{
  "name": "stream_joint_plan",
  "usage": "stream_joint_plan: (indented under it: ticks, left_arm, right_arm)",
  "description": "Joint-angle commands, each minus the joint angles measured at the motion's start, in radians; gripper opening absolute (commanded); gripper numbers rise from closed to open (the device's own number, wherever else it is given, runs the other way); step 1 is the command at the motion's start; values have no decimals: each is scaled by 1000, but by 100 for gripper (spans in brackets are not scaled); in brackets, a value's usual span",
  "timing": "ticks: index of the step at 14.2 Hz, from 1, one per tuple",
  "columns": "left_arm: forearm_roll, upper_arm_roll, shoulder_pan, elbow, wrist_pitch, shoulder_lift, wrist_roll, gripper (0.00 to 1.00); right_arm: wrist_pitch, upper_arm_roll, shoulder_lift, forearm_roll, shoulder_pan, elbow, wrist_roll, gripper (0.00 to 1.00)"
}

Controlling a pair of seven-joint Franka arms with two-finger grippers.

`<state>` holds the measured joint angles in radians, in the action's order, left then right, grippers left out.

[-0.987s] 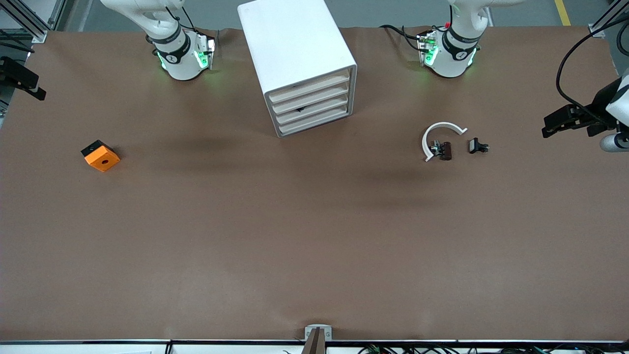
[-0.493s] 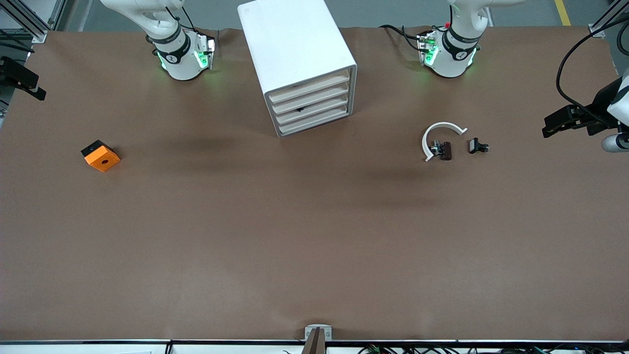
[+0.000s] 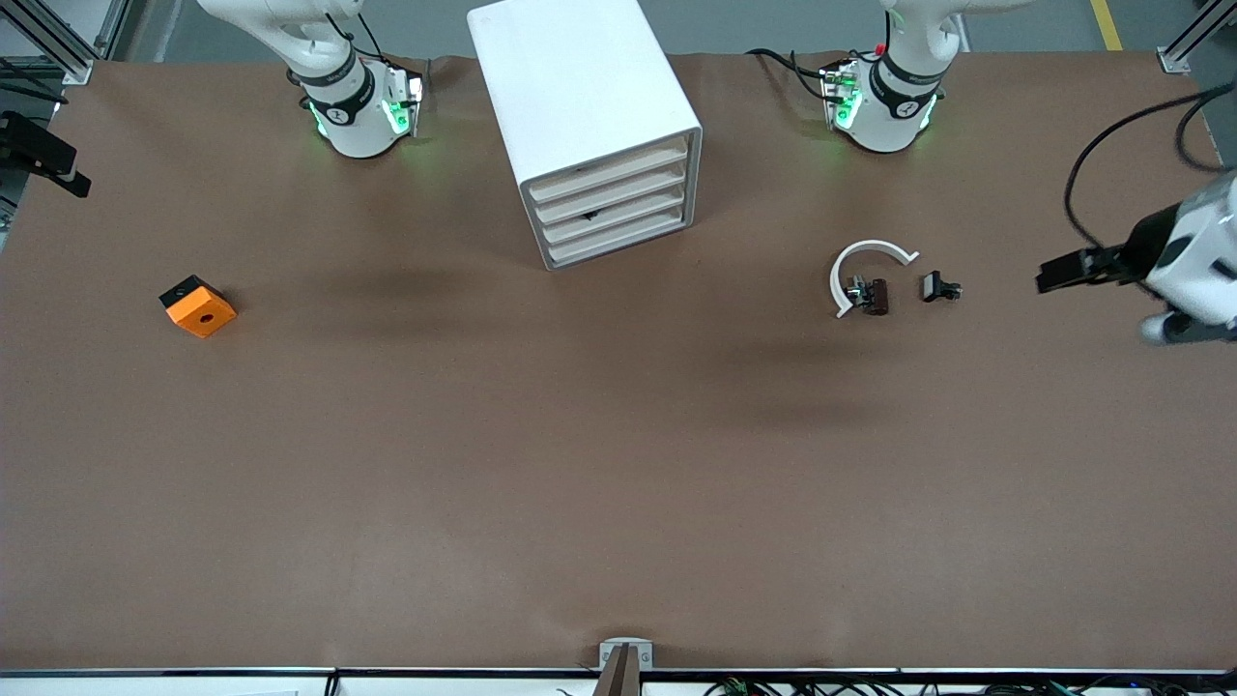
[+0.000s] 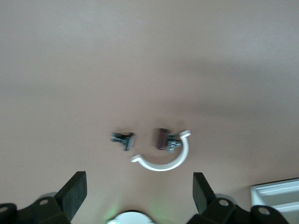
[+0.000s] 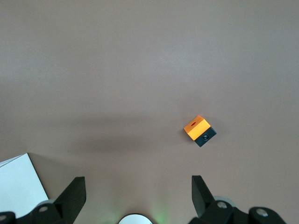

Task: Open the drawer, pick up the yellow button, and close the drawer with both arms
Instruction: 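Move the left gripper toward the white drawer cabinet's front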

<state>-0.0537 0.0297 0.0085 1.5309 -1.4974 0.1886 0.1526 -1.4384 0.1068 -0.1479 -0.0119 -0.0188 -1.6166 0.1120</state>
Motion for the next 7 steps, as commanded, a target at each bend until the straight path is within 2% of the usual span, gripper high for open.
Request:
stream_joint_plan:
  ticks: [1,7]
  left_arm:
    - [-52,7,-28,-23,-41,81,96,100]
    - [-145,9,-194,-32,-90,198,526,100]
  right_arm:
    - [-8,-9,-24,0,-9,-22,0,100]
    - [-8,-9,-24,0,-10,-22,0,100]
